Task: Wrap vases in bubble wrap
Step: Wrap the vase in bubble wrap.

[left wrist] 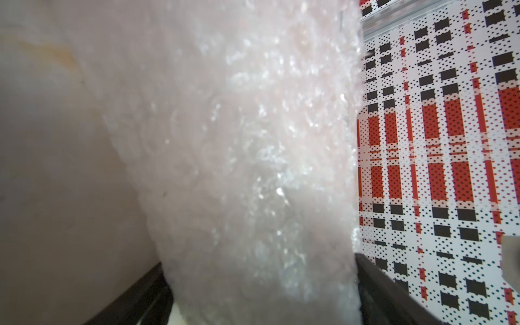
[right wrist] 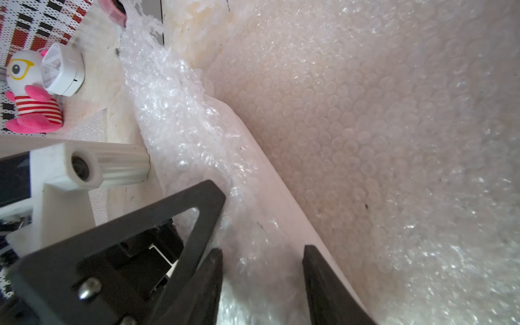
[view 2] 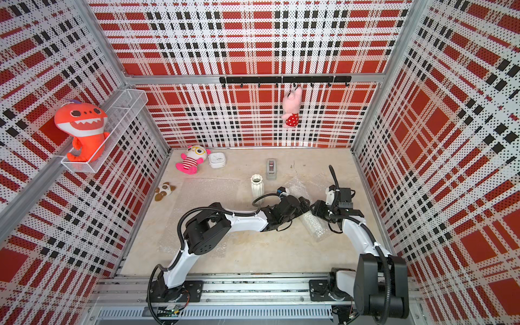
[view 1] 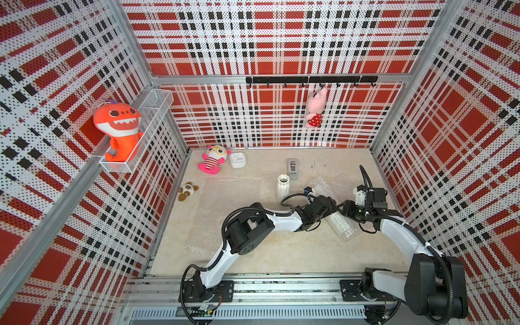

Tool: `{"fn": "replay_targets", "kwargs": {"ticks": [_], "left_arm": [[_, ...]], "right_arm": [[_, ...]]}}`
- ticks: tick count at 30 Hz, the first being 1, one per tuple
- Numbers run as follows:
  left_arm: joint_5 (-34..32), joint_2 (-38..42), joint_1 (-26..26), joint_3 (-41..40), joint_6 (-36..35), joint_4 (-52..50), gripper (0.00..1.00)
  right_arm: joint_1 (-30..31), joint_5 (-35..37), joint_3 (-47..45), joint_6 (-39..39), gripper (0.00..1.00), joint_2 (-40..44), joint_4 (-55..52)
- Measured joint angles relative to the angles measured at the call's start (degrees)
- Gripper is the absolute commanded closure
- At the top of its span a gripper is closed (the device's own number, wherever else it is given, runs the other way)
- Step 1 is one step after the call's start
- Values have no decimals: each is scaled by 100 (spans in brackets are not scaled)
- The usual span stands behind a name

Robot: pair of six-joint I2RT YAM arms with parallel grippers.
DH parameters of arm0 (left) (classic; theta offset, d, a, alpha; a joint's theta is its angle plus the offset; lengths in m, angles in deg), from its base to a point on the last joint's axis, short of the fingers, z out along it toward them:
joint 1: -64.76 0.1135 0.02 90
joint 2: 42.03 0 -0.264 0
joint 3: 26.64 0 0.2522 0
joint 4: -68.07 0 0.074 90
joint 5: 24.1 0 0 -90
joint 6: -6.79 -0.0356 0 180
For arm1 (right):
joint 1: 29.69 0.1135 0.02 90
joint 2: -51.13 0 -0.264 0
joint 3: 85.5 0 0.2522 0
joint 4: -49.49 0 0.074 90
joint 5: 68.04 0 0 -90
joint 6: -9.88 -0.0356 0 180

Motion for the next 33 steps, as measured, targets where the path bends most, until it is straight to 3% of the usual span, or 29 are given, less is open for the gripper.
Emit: {"fn": "replay_targets", "kwargs": {"ticks": [6, 11, 16, 24, 33], "left_arm": [[-17, 181, 33, -175, -262, -87, 4], [-42, 479, 96, -505, -411, -223, 4], [17, 544, 131, -564, -560, -282, 5], [262, 546, 173, -564, -756, -264, 8], [520, 549, 267, -575, -828, -219, 10]], "right_arm": [[175, -229, -273, -411, 51, 131, 297], [671, -166, -452, -894, 51, 245, 549], [802, -79, -525, -1062, 43, 328, 557], [855, 472, -240, -702, 29, 815, -498], [1847, 1554, 352, -564, 36, 1414, -1578]]}}
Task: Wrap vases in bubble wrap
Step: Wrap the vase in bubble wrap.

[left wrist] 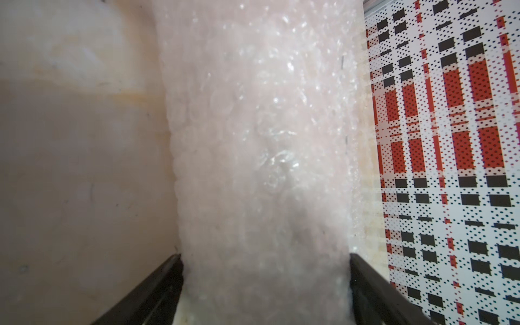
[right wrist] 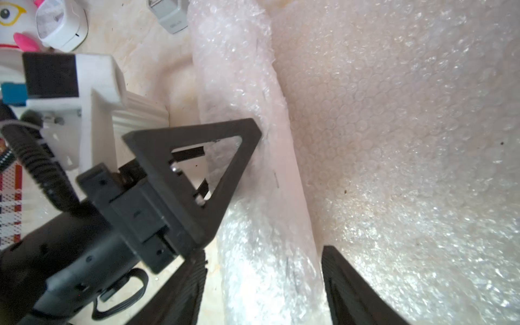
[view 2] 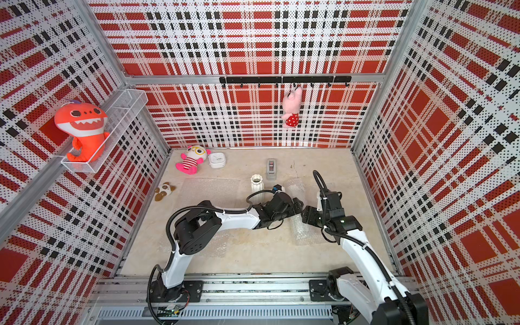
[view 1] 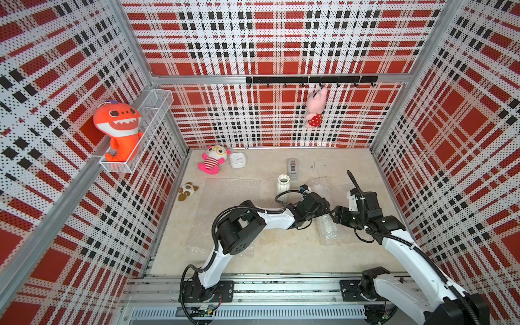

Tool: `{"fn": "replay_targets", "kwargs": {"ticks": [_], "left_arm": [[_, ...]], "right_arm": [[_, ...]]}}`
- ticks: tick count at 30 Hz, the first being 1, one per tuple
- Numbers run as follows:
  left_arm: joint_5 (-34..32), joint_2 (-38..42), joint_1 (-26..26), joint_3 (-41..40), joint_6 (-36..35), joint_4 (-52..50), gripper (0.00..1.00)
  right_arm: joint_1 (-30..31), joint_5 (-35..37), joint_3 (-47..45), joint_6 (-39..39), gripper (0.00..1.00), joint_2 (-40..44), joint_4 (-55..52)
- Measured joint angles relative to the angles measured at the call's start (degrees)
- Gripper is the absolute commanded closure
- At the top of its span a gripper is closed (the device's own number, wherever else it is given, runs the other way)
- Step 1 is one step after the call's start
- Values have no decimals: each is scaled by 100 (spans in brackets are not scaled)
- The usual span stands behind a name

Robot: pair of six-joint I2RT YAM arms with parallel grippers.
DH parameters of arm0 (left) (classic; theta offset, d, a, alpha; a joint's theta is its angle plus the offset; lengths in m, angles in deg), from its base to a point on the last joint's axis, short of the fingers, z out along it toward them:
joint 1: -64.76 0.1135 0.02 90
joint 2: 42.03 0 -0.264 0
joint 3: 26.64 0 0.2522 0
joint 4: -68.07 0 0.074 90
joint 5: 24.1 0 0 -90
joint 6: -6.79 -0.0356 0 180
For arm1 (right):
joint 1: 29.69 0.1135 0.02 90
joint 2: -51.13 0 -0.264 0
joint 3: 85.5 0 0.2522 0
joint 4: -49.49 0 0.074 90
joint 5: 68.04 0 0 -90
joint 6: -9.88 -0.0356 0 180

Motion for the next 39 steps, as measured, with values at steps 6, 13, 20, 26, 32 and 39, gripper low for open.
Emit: {"fn": "replay_targets", "kwargs": {"ticks": [6, 13, 20, 26, 32, 39], "left_arm": [[66, 2, 7, -15, 0, 50, 10], [70, 2, 2, -22, 4, 74, 9], [74, 199, 4, -90, -11, 37, 0], [70, 623, 2, -223, -28, 105, 1], [197, 664, 0, -372, -74, 87, 2], [511, 90, -70, 173, -328, -203, 2]], "right_arm": [[378, 151, 63, 17, 43, -354, -105], [389, 127, 35, 28, 50, -820, 35], [68, -57, -118, 26, 54, -809, 232], [-608, -826, -435, 57, 55, -686, 581], [-894, -1185, -610, 20, 57, -651, 807], [-999, -1296, -688, 9, 57, -614, 890]]}}
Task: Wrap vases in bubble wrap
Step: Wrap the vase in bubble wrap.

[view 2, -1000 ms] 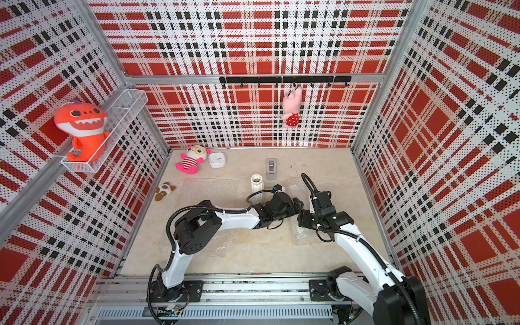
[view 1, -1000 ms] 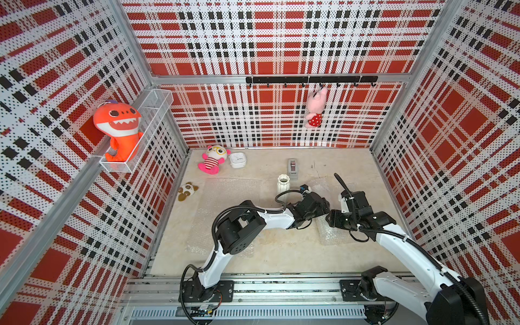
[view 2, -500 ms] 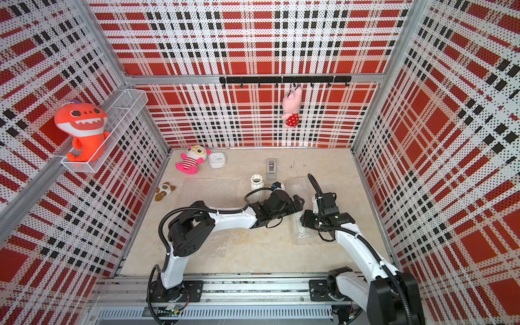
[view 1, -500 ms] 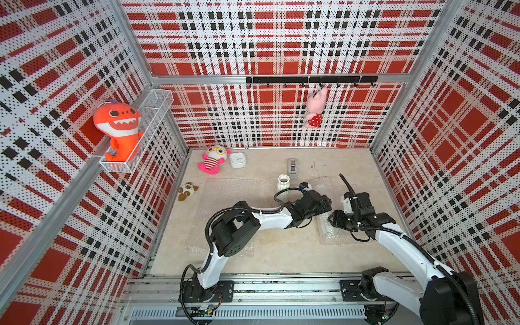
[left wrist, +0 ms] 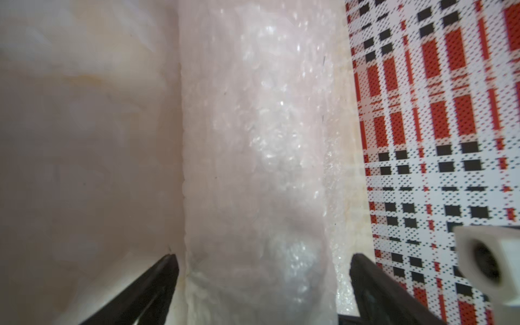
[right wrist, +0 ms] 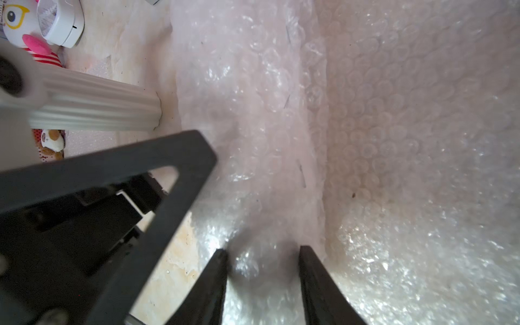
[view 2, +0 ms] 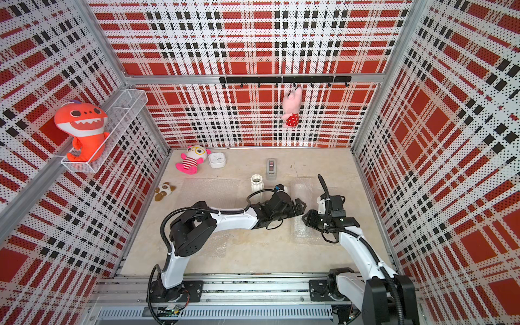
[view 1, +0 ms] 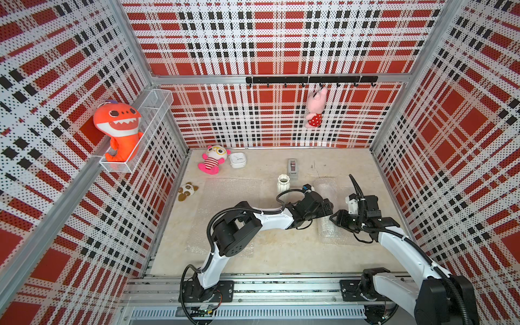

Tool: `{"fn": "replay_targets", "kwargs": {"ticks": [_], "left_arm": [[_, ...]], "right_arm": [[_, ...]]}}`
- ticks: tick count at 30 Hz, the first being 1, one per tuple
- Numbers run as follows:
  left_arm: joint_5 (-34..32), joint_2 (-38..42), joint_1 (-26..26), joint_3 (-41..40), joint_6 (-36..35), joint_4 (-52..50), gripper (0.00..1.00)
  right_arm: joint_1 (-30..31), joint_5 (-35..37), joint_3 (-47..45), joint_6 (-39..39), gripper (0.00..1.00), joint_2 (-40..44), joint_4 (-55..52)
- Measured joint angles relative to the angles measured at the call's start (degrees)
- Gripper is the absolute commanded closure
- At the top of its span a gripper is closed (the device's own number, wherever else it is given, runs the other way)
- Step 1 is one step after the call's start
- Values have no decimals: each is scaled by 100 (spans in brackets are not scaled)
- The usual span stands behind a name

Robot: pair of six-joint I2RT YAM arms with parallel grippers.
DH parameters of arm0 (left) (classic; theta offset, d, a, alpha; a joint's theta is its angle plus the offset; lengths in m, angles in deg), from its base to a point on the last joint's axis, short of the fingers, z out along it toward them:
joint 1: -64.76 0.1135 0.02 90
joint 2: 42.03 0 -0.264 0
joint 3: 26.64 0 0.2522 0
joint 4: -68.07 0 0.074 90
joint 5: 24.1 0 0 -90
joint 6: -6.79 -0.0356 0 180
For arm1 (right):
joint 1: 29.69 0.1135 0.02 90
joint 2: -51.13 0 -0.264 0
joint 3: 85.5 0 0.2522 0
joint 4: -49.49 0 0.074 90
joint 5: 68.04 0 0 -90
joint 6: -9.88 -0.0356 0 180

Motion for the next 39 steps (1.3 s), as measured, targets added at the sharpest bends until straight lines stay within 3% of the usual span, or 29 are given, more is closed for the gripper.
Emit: {"fn": "replay_targets", "kwargs": {"ticks": [9, 11, 20, 26, 30, 39], "left_arm": [[-4, -472, 26, 568, -203, -380, 0], [-26, -507, 22, 662, -249, -483, 2], [-282, -516, -70, 730, -535, -632, 4], [-361, -549, -151, 844, -678, -833, 4], [-365, -708, -271, 1056, -721, -925, 4], [-389, -789, -284, 1270, -693, -1137, 13]], "right_arm": [[-44, -7, -15, -11, 55, 44, -7], [-61, 31, -35, -20, 48, 81, -15], [-66, 232, -24, 0, 38, 468, -413], [-94, 907, 717, 87, 41, 780, -1036], [-317, 1163, 1180, 195, 45, 573, -761], [-479, 1150, 1300, 341, 46, -203, -142]]}}
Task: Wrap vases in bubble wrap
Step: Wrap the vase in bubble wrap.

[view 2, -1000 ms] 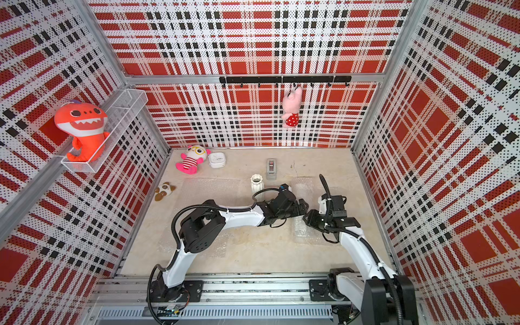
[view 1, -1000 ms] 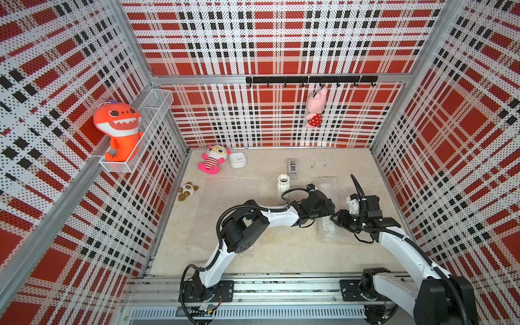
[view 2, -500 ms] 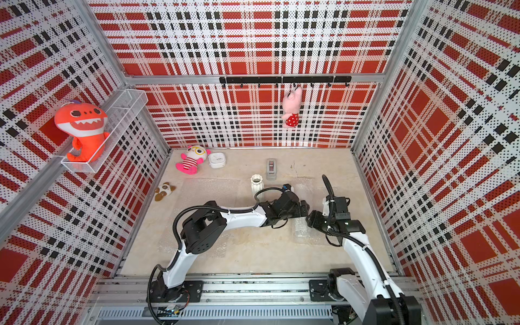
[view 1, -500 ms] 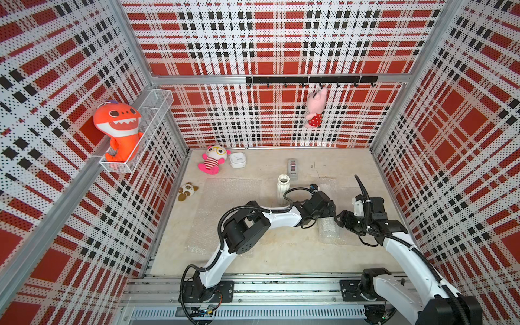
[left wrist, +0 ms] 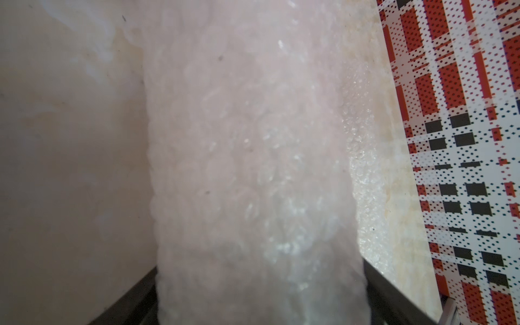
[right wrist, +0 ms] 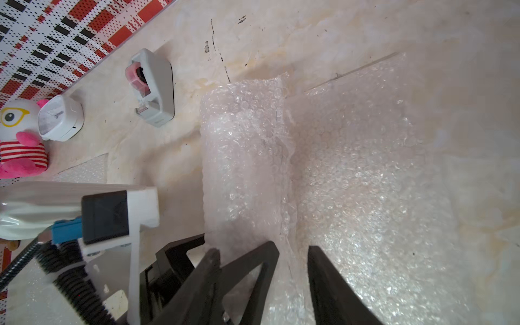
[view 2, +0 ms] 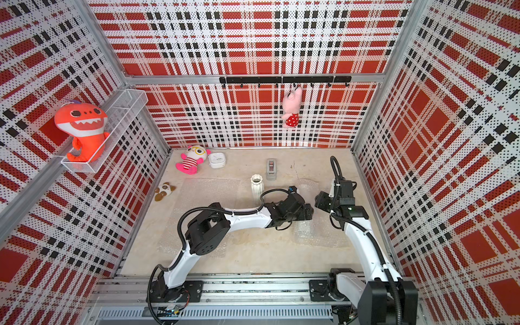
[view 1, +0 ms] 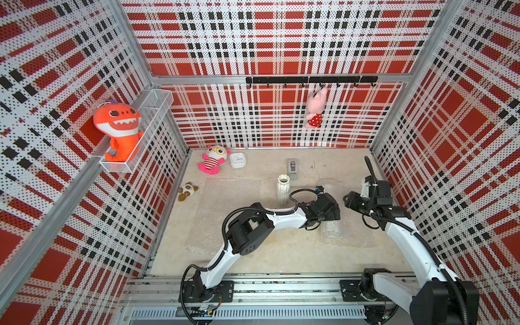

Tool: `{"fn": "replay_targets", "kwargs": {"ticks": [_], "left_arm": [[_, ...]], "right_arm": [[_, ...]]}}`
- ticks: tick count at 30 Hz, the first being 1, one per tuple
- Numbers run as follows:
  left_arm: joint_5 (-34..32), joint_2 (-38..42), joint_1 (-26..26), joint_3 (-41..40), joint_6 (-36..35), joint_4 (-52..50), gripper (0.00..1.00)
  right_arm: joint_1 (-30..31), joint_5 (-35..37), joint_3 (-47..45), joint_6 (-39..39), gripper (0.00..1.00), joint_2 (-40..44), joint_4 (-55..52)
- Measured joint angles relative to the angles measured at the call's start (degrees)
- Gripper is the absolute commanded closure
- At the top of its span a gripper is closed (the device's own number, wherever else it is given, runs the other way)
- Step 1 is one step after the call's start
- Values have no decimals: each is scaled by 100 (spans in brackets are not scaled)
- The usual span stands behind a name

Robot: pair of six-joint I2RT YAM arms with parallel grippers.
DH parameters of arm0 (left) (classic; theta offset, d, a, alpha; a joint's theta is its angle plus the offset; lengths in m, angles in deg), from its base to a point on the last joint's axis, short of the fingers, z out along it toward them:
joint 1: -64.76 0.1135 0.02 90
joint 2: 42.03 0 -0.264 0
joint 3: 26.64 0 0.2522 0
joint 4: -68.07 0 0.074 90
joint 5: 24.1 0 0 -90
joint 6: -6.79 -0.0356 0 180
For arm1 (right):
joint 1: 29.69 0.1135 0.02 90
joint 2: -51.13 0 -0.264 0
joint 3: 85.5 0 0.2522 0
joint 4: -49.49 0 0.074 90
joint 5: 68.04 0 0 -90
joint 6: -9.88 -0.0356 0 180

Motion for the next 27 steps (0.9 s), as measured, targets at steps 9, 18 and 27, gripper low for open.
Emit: {"fn": "replay_targets", "kwargs": {"ticks": [9, 18, 27], "left_arm": [[4, 485, -37, -664, -142, -90, 16], [-111, 1412, -79, -1775, -538, -361, 16], [-374, 1661, -164, -1998, -599, -586, 14]], "right_arm": [[0, -599, 50, 83, 40, -245, 223], [798, -977, -319, -487, 37, -409, 772], [1021, -1158, -861, -1432, 37, -951, 1784]]}}
